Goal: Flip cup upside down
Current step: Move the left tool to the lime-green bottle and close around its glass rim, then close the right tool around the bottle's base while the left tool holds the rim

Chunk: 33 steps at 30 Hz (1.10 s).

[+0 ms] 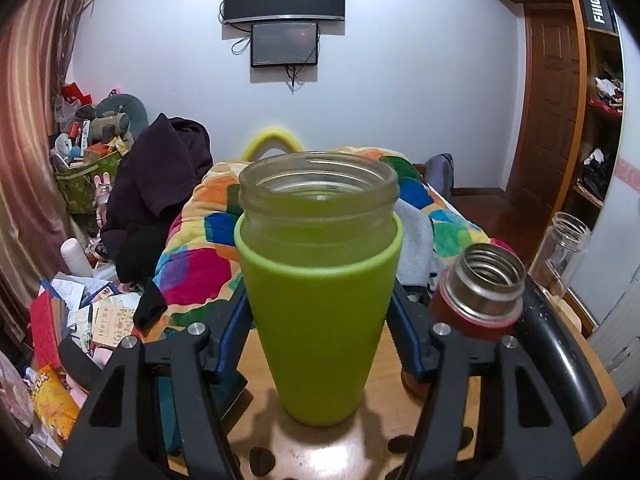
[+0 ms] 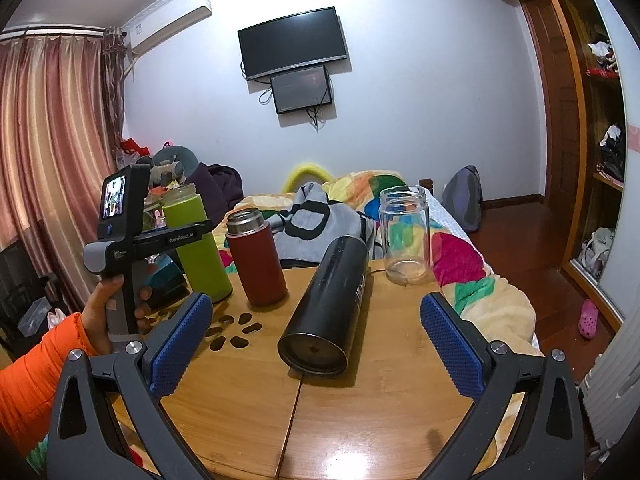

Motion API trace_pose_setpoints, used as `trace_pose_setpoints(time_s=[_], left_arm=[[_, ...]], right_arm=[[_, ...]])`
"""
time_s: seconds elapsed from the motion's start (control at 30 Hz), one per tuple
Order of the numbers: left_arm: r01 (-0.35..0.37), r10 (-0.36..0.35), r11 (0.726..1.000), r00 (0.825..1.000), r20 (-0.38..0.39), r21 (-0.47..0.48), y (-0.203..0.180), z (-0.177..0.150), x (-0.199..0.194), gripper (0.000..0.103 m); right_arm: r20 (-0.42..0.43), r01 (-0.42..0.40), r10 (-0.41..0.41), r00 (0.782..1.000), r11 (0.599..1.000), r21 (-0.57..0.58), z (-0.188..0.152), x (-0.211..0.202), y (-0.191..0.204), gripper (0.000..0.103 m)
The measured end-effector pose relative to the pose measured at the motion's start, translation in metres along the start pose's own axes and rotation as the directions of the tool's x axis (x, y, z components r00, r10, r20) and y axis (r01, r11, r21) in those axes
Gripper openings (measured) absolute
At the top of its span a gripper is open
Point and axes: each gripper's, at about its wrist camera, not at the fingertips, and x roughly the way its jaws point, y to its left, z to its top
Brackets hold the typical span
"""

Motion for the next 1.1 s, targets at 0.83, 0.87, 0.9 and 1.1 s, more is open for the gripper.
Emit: trace_pose_setpoints(time_s=[0.83, 0.87, 0.9, 1.1], left_arm=[[0.431, -0.412, 0.875, 0.902, -0.129, 0.221, -0.097, -0.053, -0.137, 0.062], [0.432, -0.414, 0.874, 0.902, -0.127, 0.221, -0.098, -0.054, -0.138, 0.062], [0.435, -0.417, 0.874, 0.900, -0.126, 0.217, -0.098, -0.054, -0.139, 0.062], [0.444, -0.427, 0.869, 0.896, -0.122, 0.218, -0.099, -0.055, -0.139, 0.062]], right_arm=[[-0.069, -0.145, 0.140, 0.988, 0.987, -0.071, -0.054, 0.000, 0.021, 0.103], [-0.078, -0.149, 0.143, 0.987, 0.986, -0.073, -0.057, 0.005, 0.022, 0.103], [-0.088, -0.153, 0.146, 0.985, 0.985, -0.075, -0.059, 0.010, 0.024, 0.103], [-0.122, -0.210, 0.198, 0.973, 0.972, -0.103, -0.066, 0.036, 0.037, 0.103]])
